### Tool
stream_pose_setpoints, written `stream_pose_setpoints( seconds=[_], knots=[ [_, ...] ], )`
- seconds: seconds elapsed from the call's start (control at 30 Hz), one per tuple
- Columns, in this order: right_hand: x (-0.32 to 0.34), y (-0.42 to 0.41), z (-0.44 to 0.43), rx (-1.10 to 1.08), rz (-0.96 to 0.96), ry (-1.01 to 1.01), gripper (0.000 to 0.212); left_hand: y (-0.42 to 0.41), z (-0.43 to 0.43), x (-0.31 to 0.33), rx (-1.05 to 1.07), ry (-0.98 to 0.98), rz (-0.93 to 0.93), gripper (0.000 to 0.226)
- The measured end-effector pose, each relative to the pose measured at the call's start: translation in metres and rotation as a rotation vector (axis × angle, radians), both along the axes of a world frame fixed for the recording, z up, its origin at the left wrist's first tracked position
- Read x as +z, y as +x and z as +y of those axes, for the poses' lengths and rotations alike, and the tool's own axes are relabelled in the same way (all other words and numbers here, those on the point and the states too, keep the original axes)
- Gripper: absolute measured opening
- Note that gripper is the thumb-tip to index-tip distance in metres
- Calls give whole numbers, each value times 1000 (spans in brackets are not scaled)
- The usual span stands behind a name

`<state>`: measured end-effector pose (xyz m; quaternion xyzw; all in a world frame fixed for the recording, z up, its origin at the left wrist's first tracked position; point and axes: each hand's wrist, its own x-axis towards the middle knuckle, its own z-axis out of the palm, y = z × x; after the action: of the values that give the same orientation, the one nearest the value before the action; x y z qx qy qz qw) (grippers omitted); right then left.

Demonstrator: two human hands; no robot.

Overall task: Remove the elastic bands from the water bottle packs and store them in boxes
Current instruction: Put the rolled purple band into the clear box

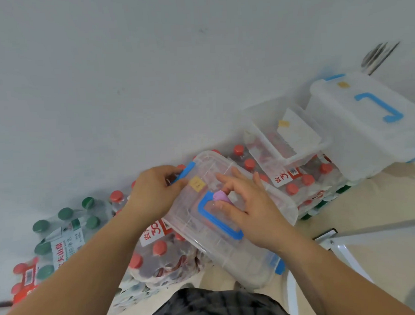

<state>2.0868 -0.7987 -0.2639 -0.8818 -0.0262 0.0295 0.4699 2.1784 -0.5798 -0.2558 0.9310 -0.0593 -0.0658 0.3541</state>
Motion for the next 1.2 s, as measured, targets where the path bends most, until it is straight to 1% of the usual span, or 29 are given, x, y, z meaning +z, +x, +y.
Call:
stream_pose_setpoints(
  seconds=[0.13, 0.2, 0.33, 0.37, 0.4, 0.43, 0.47, 0.53, 0.57, 0.6, 0.67, 0.73, 0.77, 0.83, 0.93, 1.0, 1.1, 1.2],
  knots=[
    [1, 8, 19, -40, -3, -1, 14, 13, 21, -5, 87, -234, 148, 13],
    [1, 15, 30, -61, -9, 6, 12, 20, 31, -5, 111, -265, 177, 11],
    [0, 25, 44, -61, -42, -33, 12, 36, 46, -3, 136, -202, 186, 20],
    [-1, 27, 45, -57, -50, -38, 12, 39, 49, -3, 128, -147, 167, 17],
    [-1, 30, 46, -58, -53, -38, 12, 41, 52, -2, 106, -61, 107, 10],
    [-1, 32, 47, -59, -52, -35, 12, 39, 53, 0, 77, 36, -1, 11],
    [-1, 34, 47, -59, -48, -30, 12, 35, 51, 0, 25, 97, -142, 18],
    [2, 40, 48, -58, -37, -4, 12, 16, 41, 7, -165, 92, -389, 27],
    [4, 42, 49, -58, -34, 20, 13, 6, 34, 11, -292, 61, -442, 30],
    [7, 45, 48, -57, -33, 51, 14, -4, 28, 13, -413, 46, -446, 32],
    [14, 46, 45, -62, -28, 101, 16, -13, 18, 13, -545, 125, -381, 35],
    [21, 42, 35, -71, -28, 85, 13, -10, 15, 15, -545, 254, -289, 44],
    [23, 38, 28, -74, -34, 44, 11, -7, 14, 18, -549, 310, -244, 48],
    [26, 27, 12, -66, -31, -55, 13, 0, 11, 23, -600, 381, -202, 51],
    [27, 8, -6, -39, 19, -137, 14, 7, 2, 30, -720, 459, -221, 43],
    [23, -2, -13, -35, 22, -137, 14, 7, -7, 35, -797, 460, -254, 35],
    [16, -11, -18, -50, -5, -116, 12, 4, -18, 35, -930, 437, -370, 17],
    [14, -13, -21, -58, -25, -84, 10, 0, -20, 31, -951, 485, -401, 18]
  ],
)
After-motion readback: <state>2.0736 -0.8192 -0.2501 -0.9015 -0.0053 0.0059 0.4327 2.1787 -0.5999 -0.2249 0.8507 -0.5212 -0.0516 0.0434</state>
